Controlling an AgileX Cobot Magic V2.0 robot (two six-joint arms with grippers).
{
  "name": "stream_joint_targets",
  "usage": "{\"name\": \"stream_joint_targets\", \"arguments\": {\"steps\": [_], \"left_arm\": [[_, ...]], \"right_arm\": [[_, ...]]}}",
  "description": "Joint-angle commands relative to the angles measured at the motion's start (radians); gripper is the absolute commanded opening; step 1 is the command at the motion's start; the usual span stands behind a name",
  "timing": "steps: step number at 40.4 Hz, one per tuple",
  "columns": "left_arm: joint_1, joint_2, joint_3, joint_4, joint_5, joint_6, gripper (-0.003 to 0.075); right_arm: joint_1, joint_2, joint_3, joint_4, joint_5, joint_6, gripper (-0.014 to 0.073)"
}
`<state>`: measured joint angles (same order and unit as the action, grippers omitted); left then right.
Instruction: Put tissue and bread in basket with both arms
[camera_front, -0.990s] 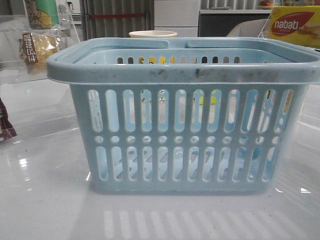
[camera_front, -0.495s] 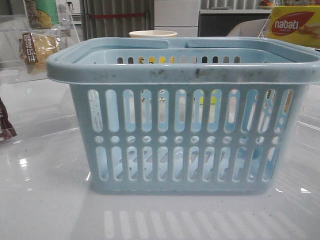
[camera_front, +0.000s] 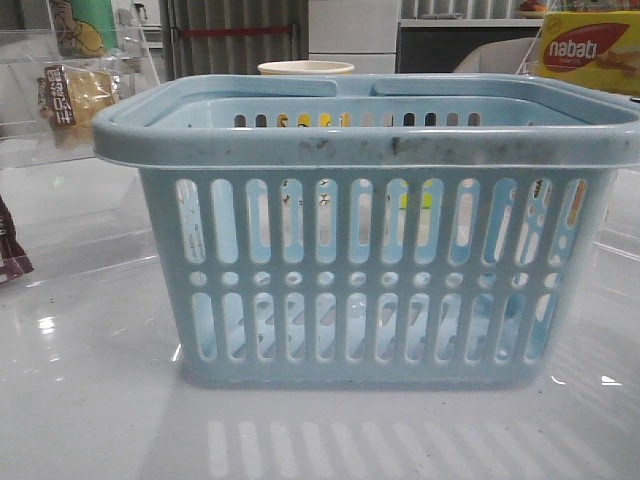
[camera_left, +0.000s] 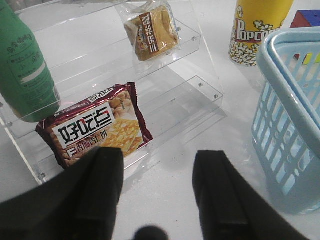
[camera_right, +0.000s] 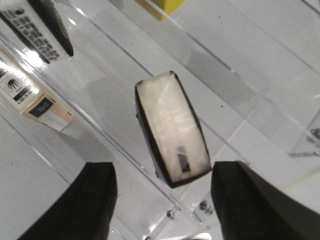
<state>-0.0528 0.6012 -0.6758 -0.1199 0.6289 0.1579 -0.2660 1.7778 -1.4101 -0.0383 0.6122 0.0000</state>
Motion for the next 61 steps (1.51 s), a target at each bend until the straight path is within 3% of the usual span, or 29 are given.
{"name": "stream_joint_targets", "arguments": {"steps": [1, 9, 20, 26, 35, 43, 47, 61], "left_arm": [[0.0, 0.009, -0.027, -0.016, -0.081, -0.007, 0.0382], [0.0, 0.009, -0.027, -0.016, -0.081, -0.007, 0.0382], [0.0, 0.009, -0.027, -0.016, -0.081, -0.007, 0.0382], [0.0, 0.009, -0.027, -0.016, -0.081, -0.007, 0.0382], [0.0, 0.009, -0.027, -0.016, -0.081, -0.007, 0.0382], [0.0, 0.009, -0.027, -0.016, -0.081, -0.007, 0.0382], [0.0, 0.009, -0.027, -0.016, -0.081, -0.007, 0.0382], [0.0, 0.009, -0.027, -0.016, -0.081, -0.007, 0.0382]], "right_arm": [[-0.005, -0.036, -0.039, -0.017, -0.081, -0.013, 0.0519], [-0.005, -0.033, -0.039, -0.017, -0.107, -0.013, 0.0507], [-0.005, -0.033, -0.039, -0.017, -0.107, -0.013, 0.0211], [-0.005, -0.033, -0.039, -0.017, -0.105, -0.013, 0.0145], [0.005, -0.08, -0.039, -0.017, -0.095, -0.015, 0.0141], [0.043, -0.155, -0.039, -0.016, -0.08, -0.154, 0.0141], [0.07, -0.204, -0.039, -0.007, -0.06, -0.161, 0.0141], [0.245, -0.472, -0.039, 0.151, 0.096, -0.2, 0.0141]]}}
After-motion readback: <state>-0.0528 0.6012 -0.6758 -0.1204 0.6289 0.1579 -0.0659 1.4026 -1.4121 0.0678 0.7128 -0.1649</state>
